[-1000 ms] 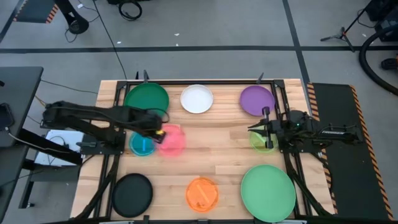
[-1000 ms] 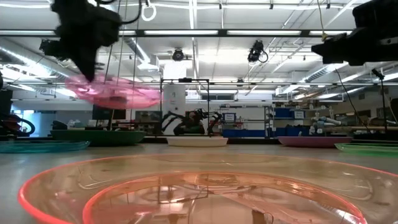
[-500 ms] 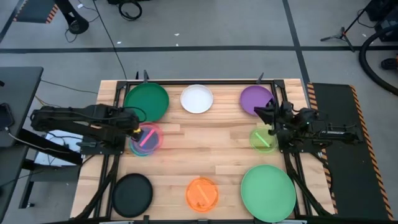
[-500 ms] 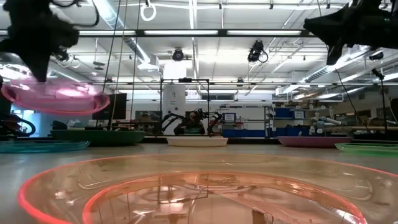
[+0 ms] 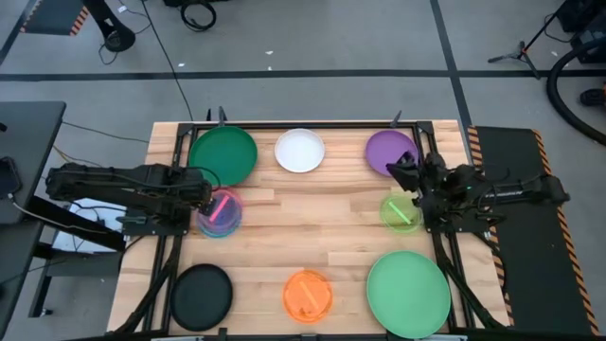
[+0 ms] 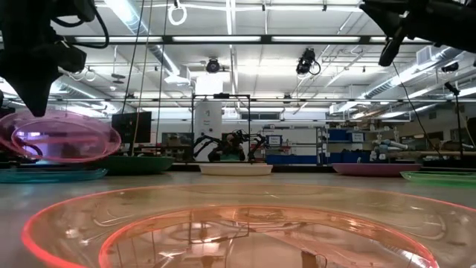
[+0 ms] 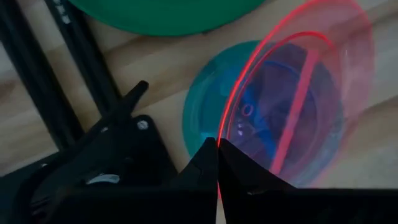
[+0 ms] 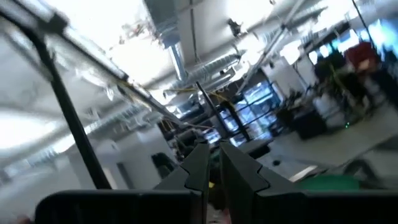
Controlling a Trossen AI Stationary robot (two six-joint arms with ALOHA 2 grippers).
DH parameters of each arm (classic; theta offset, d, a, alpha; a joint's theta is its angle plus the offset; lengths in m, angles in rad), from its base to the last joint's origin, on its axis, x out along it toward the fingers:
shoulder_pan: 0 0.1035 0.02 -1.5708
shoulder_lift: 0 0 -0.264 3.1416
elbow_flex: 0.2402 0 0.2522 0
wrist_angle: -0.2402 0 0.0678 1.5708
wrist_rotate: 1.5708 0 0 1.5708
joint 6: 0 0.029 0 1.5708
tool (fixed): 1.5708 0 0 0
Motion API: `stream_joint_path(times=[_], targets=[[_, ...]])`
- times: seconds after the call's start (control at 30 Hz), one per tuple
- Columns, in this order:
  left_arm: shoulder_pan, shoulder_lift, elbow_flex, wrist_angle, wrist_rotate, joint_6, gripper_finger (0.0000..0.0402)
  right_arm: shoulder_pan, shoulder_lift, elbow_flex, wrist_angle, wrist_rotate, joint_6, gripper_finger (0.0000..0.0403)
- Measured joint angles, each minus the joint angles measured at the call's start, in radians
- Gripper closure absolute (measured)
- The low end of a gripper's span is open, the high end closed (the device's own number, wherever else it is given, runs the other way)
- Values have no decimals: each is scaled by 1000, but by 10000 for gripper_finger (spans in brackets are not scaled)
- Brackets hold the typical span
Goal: Stack plastic plates
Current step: Stack the transparent red plate on top of the transparent blue plate
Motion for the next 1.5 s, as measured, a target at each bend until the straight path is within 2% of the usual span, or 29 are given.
stream_joint_path(times=[0.17,0.27,0.33,0.57,0.87,1.03,1.17,1.4,1.5], targets=[[2,0,0,-2,8,14,394,30,120,0,125,10,138,355],[1,0,0,-2,34,63,393,49,186,0,186,-7,183,355],[-2,0,0,-2,57,113,393,61,223,0,215,20,216,355],[12,41,0,27,89,303,393,63,317,0,221,104,166,355],[183,236,0,39,66,487,397,83,373,0,230,114,192,355],[266,287,0,51,109,628,397,113,376,0,232,115,171,355],[313,310,0,86,120,667,397,126,375,0,233,127,150,355],[338,322,1,176,120,652,351,135,384,1,215,170,125,341],[338,322,1,175,120,608,316,133,389,1,108,179,137,327]])
